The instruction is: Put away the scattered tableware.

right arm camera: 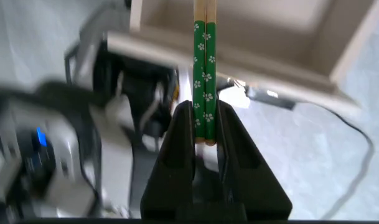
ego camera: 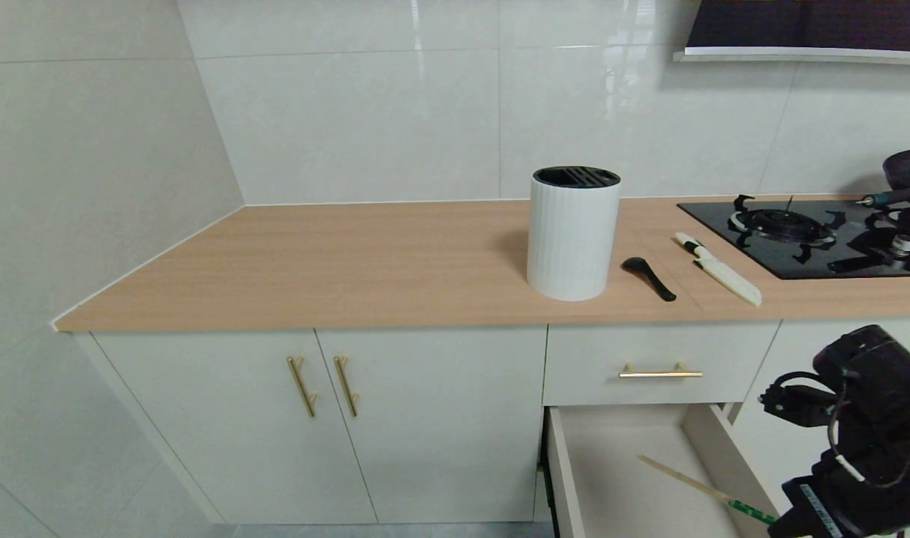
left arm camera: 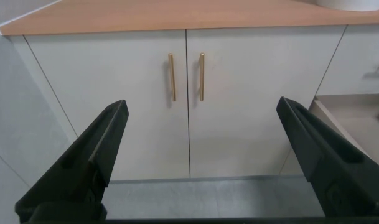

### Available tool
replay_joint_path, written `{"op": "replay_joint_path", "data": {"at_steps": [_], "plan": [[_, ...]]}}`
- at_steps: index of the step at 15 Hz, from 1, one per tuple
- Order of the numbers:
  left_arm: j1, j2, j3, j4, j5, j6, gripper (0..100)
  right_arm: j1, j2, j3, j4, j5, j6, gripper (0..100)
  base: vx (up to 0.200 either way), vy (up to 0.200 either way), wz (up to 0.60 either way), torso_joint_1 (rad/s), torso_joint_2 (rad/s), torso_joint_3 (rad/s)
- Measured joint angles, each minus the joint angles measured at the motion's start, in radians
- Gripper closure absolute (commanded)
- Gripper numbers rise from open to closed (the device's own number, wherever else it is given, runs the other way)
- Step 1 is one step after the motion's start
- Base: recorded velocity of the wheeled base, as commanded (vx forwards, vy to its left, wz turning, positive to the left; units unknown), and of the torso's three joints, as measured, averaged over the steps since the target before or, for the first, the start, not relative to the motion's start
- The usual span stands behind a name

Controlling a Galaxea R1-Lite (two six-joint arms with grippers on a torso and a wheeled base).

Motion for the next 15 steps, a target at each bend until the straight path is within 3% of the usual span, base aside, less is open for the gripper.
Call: {"op": "replay_joint_path", "data": {"at_steps": [3,6,15], "plan": [[0.000,0.000,0.000,0.000,0.000,0.000,0,0.092,0.133,-0.003,-0.137,-0.027,0.128,100,0.000,0.000,0.00,-0.085,0.22,0.137],[0.000,0.000,0.000,0.000,0.000,0.000,0,0.131,0.256,-0.029,-0.259,-0.052,0.140,100,0.000,0.000,0.00,-0.159,0.45,0.277],[0.000,0.000,0.000,0.000,0.000,0.000,0,0.127,0.434,-0.167,-0.322,-0.115,0.145,100,0.000,0.000,0.00,-0.132,0.46,0.325]]}}
